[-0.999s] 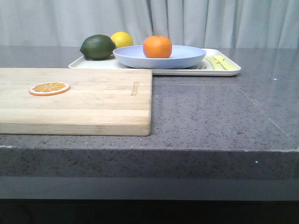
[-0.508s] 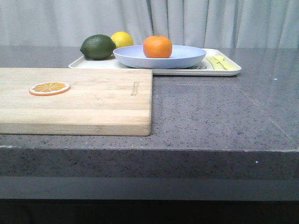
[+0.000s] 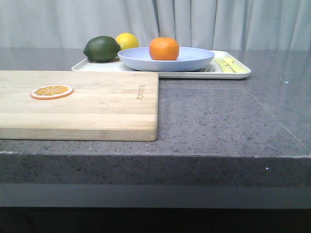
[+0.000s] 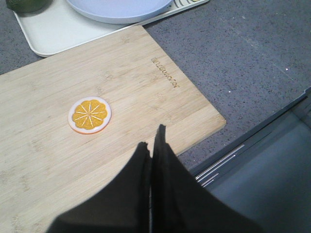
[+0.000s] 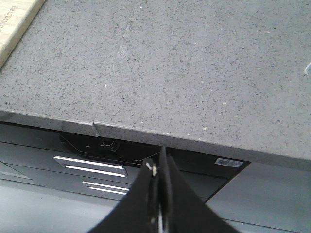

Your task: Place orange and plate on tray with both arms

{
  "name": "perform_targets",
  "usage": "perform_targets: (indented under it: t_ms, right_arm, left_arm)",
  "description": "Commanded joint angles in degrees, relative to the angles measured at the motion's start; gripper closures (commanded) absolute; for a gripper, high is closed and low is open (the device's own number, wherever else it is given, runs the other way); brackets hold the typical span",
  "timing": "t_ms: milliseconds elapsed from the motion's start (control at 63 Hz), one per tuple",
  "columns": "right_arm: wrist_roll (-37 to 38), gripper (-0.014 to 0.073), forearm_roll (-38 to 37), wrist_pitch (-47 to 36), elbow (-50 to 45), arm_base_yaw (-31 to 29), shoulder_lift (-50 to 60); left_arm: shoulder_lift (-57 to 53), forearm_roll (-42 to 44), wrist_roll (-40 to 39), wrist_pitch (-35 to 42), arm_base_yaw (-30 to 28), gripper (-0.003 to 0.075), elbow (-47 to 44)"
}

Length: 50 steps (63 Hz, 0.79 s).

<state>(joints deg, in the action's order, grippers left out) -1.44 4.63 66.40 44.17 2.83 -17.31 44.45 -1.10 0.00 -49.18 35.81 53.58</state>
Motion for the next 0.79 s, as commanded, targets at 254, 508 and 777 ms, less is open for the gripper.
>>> perform_targets:
  t_ms: [254, 508, 777]
  right_arm:
    - [0.1, 0.0712, -0.5, -4.2, 1.1, -0.1, -0.7]
    - [0.1, 0.0712, -0.5, -4.2, 1.1, -0.1, -0.7]
    - [0.1, 0.0712, -0.5, -4.2, 1.1, -0.1, -0.7]
  left_arm:
    - [-0.2, -0.4, -0.6, 3.6, -0.2, 0.074, 1.5]
    - [-4.7, 2.2, 0.0, 7.1, -5.7, 0.074, -2.7]
    - [-19.2, 1.1, 0.0, 25.3, -21.2, 0.074, -20.8]
